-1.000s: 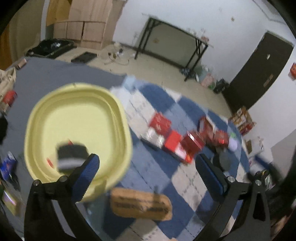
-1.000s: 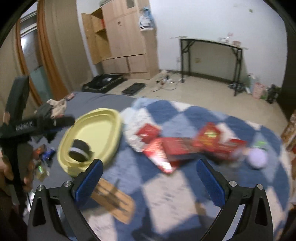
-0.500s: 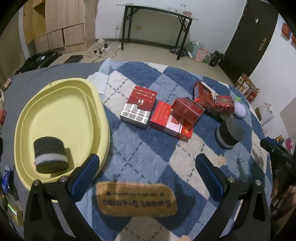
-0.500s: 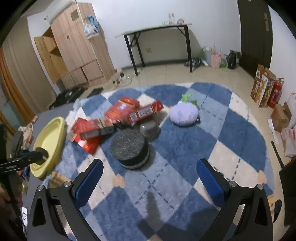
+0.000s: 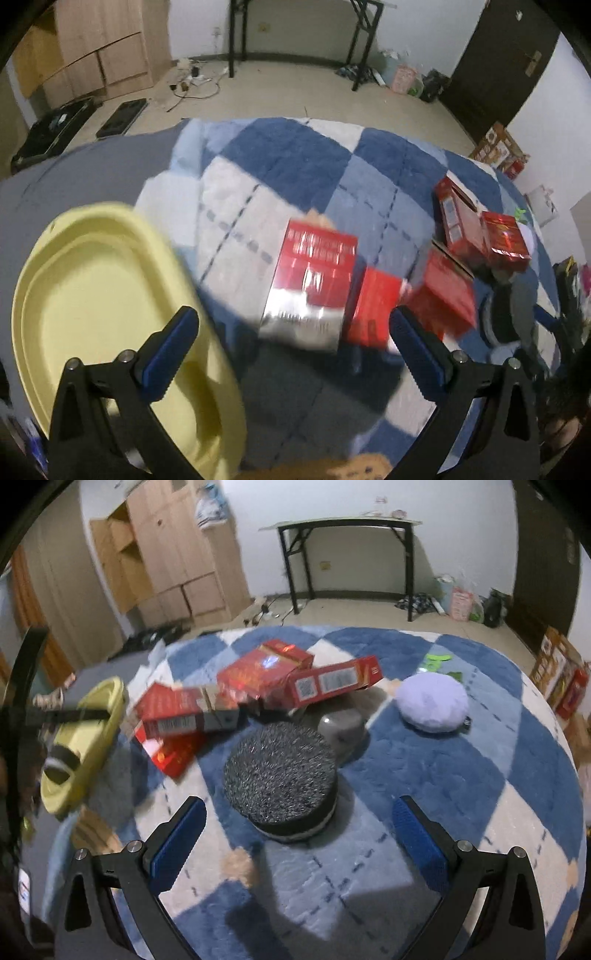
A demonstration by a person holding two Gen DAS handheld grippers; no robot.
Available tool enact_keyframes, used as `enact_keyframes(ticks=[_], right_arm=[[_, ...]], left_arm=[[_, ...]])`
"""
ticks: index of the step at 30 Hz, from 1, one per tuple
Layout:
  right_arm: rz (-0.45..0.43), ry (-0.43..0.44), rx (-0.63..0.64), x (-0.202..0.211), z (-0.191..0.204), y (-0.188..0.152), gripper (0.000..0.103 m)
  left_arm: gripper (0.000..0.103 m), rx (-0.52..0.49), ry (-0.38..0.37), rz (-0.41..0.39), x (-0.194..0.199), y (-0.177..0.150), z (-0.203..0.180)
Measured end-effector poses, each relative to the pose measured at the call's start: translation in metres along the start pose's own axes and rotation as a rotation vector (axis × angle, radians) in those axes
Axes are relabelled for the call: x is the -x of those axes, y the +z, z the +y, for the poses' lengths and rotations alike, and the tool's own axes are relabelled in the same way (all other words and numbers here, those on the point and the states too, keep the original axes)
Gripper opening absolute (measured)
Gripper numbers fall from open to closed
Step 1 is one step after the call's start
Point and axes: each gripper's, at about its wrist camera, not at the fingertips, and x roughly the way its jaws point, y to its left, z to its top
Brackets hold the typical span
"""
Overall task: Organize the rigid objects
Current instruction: 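Grasp a red box with the left tool while the right tool grasps another foam cylinder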
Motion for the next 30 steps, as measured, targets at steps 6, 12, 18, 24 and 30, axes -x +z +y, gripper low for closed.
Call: enact_keyframes(ticks=[6, 12, 18, 24, 30], right_arm=[[-0.006, -0.009, 0.003, -0.012, 0.000, 0.000, 0.103], [-0.012, -0.015, -0.012, -0.026, -0.002, 0.001, 0.103], [-0.004, -0.018, 0.018, -0.039, 0.004, 0.001, 0.103], [-0.031, -0.030, -0.022, -0.051, -0.002, 0.002, 0.095], [-0.039, 0.011, -0.037, -0.044, -0.006, 0.005, 0.070]], left_arm=[[0.102, -0.064, 0.047, 0.057, -0.036, 0.036, -0.017], [0.102, -0.120, 0.096, 0.140, -0.069, 0.041, -0.025], [0.075, -0.043, 0.052, 0.122, -0.072, 0.035, -0.015], [0.058, -0.103, 0.067, 0.093, -0.056, 0.030, -0.028], [0.058, -0.008, 0.080, 0.009, -0.045, 0.034, -0.011]])
